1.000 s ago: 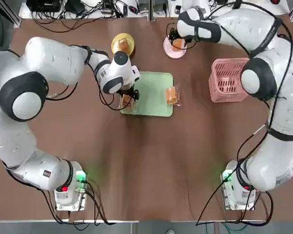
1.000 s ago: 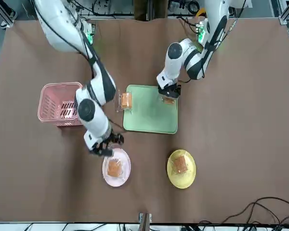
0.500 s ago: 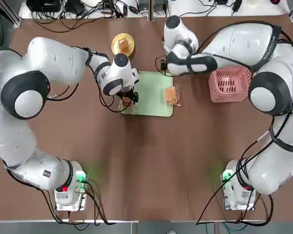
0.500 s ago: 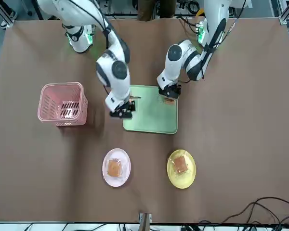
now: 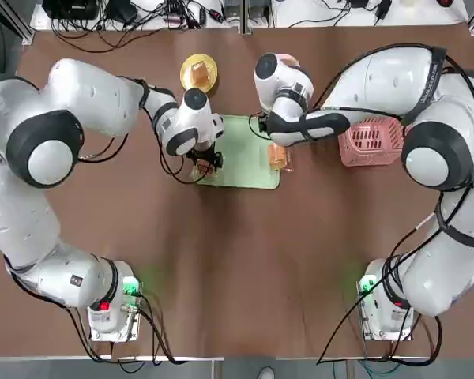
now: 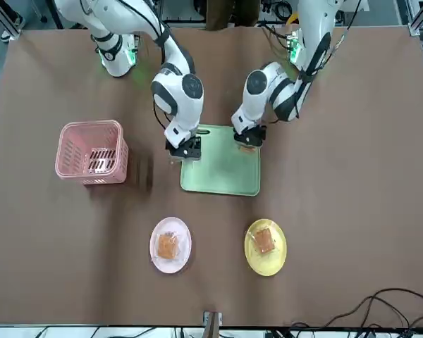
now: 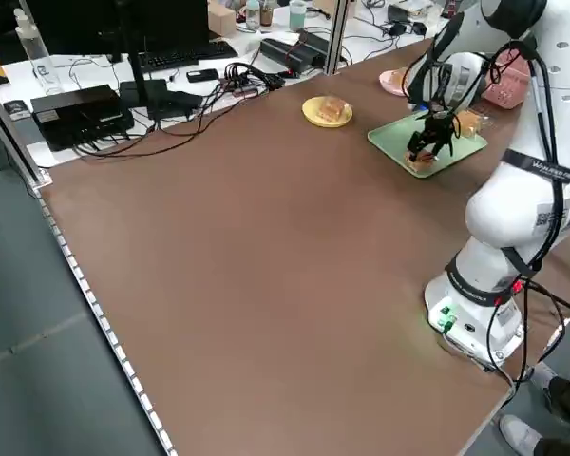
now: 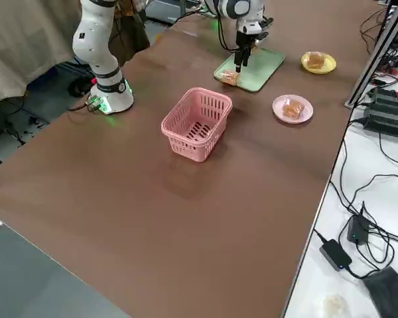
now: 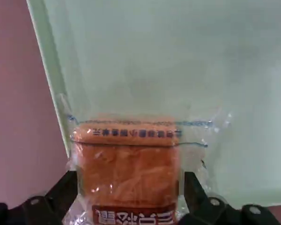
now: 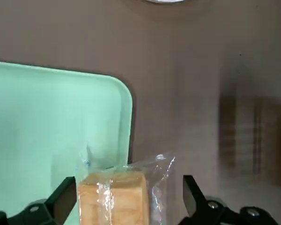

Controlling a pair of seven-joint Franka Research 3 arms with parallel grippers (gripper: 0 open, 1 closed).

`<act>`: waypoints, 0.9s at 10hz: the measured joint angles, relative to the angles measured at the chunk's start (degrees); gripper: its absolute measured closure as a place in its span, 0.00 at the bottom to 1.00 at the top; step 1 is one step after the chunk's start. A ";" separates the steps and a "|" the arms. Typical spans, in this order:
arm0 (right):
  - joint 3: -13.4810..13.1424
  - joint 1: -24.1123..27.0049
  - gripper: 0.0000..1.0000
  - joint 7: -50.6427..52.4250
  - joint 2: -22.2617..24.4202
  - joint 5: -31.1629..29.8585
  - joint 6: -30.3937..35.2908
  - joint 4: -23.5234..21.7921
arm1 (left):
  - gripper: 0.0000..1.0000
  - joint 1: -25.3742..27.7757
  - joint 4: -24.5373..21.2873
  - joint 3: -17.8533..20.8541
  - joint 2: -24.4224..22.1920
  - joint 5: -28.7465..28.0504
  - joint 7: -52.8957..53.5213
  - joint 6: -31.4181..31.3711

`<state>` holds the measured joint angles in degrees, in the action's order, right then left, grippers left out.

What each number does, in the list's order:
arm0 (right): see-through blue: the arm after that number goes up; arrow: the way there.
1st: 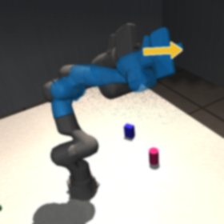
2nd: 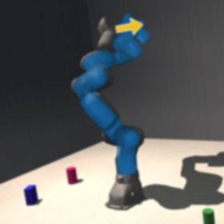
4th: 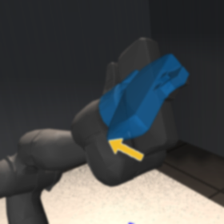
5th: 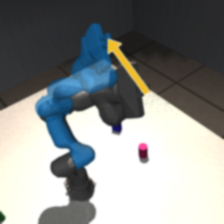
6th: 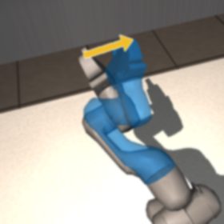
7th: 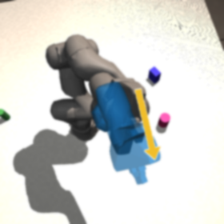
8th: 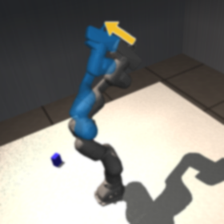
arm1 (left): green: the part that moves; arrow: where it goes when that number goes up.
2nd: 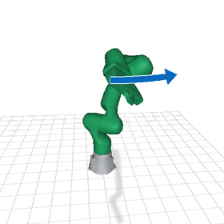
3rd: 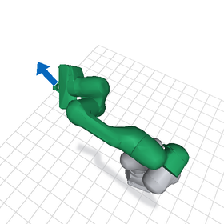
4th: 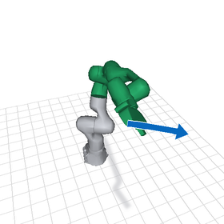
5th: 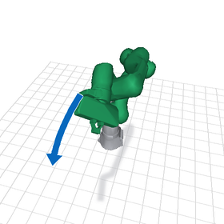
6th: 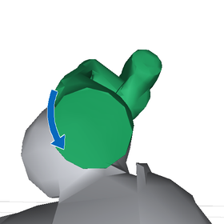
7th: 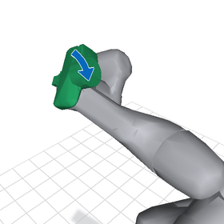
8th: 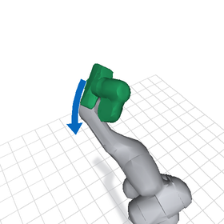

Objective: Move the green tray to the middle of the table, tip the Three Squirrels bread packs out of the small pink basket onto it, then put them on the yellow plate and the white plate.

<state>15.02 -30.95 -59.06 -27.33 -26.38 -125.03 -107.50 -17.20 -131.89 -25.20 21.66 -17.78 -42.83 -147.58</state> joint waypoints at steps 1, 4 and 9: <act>0.01 -0.25 0.00 -0.08 -0.49 -0.50 -0.49 -0.27 | 0.00 0.16 0.03 0.00 0.56 0.00 0.00 -0.47; 0.12 -0.84 0.00 -0.15 -2.75 -0.76 -2.61 -0.47 | 0.03 0.24 0.21 0.03 1.66 0.00 -0.02 -2.63; 0.18 -1.29 0.00 -0.16 -4.50 -2.12 -3.61 -1.82 | 0.41 1.55 0.75 0.07 1.73 0.00 -0.03 -3.62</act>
<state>15.20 -32.23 -59.23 -31.83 -28.50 -128.64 -109.32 -15.65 -131.14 -25.13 23.40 -17.78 -42.86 -151.20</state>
